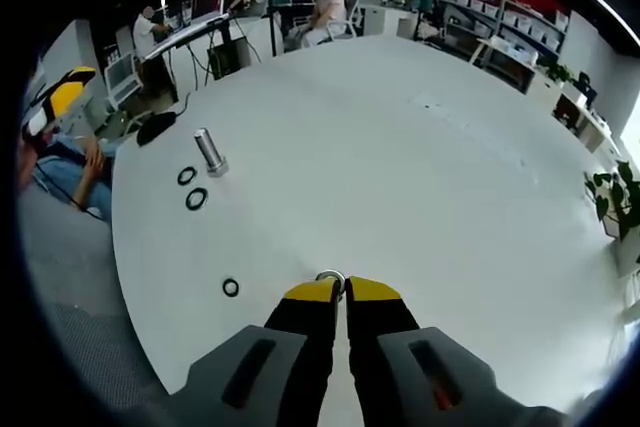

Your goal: Place the washer onto the threaded stud by aligning its center hole with the stud, sliding it down to the base, and recovering from edge contact or off-axis alignment until the washer reaches the visible bottom stop.

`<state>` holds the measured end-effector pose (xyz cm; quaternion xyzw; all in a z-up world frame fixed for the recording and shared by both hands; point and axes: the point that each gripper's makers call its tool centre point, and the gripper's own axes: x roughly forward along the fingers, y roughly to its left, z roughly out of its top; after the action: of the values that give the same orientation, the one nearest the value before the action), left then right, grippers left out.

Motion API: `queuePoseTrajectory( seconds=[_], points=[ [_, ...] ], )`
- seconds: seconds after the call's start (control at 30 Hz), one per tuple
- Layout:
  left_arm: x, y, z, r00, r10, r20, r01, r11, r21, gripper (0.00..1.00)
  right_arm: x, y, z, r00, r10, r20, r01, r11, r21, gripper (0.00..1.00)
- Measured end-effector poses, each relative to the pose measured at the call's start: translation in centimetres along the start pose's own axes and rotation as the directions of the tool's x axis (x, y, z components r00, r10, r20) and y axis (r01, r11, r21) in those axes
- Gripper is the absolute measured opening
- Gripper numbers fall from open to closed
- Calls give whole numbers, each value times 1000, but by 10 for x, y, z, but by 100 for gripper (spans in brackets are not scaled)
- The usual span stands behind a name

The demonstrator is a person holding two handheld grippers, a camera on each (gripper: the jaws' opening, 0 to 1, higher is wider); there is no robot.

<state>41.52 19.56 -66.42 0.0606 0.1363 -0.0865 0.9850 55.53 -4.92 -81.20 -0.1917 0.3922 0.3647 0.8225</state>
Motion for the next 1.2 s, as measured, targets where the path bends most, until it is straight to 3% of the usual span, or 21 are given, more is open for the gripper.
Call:
queuePoseTrajectory(
  seconds=[1.2],
  points=[
    [0,2,0,1000,8,2,-8,1000,-4,14,-2,0,1,1000,0,9,0,999,38,7]
  ],
)
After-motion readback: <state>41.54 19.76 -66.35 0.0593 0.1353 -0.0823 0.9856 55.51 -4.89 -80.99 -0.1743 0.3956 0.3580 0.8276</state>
